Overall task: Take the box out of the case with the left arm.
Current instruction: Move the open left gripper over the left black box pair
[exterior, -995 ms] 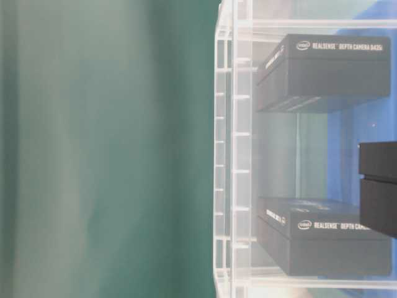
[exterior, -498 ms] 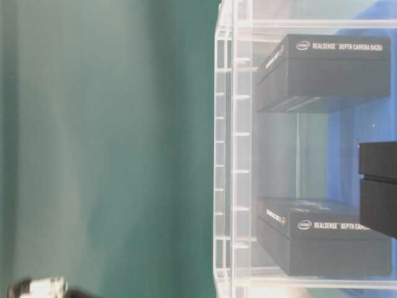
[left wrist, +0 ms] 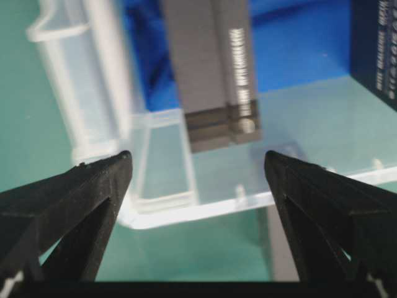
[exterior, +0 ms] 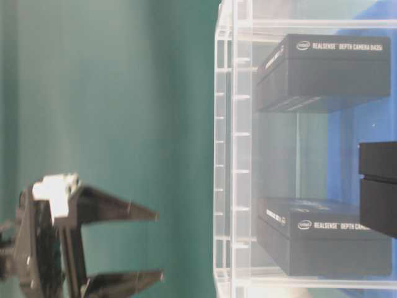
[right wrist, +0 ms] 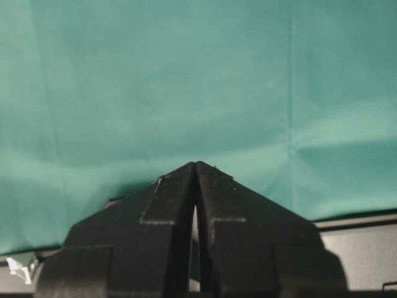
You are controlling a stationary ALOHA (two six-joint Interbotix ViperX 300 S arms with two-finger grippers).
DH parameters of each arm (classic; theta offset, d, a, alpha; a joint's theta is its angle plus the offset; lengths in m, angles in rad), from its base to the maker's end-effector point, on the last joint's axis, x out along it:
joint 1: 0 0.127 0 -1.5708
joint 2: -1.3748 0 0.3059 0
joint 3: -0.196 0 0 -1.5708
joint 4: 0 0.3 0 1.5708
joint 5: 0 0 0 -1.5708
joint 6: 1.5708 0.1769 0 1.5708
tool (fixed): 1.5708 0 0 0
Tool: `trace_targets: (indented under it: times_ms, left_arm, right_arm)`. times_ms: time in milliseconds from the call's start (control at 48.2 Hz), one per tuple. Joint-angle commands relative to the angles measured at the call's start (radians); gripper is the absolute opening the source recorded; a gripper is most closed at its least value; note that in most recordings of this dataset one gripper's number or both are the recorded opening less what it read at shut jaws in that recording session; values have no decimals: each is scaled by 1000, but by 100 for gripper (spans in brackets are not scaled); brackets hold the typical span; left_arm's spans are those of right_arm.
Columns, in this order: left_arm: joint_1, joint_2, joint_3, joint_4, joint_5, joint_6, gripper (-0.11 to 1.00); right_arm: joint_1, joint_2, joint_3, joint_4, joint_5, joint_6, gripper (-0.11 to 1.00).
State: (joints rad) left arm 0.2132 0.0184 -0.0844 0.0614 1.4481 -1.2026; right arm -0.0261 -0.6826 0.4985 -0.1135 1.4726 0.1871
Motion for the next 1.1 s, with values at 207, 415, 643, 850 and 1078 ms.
trace_targets:
  times_ms: [207, 415, 643, 850, 1078]
  left_arm:
    - [-9, 57, -104, 3, -3, 0, 90]
    - [-9, 48, -86, 3, 0, -3, 90]
    - [-8, 44, -80, 3, 2, -3, 90]
    - [-8, 44, -80, 3, 2, -3, 90]
    - [-6, 44, -80, 3, 2, 0, 90]
  right_arm:
    - [-2, -2, -9, 0, 0, 0, 2]
    - [-2, -2, -9, 0, 0, 0, 2]
    - [-2, -2, -9, 0, 0, 0, 2]
    - [-2, -2, -9, 2, 0, 0, 2]
    - [-2, -2, -9, 0, 0, 0, 2]
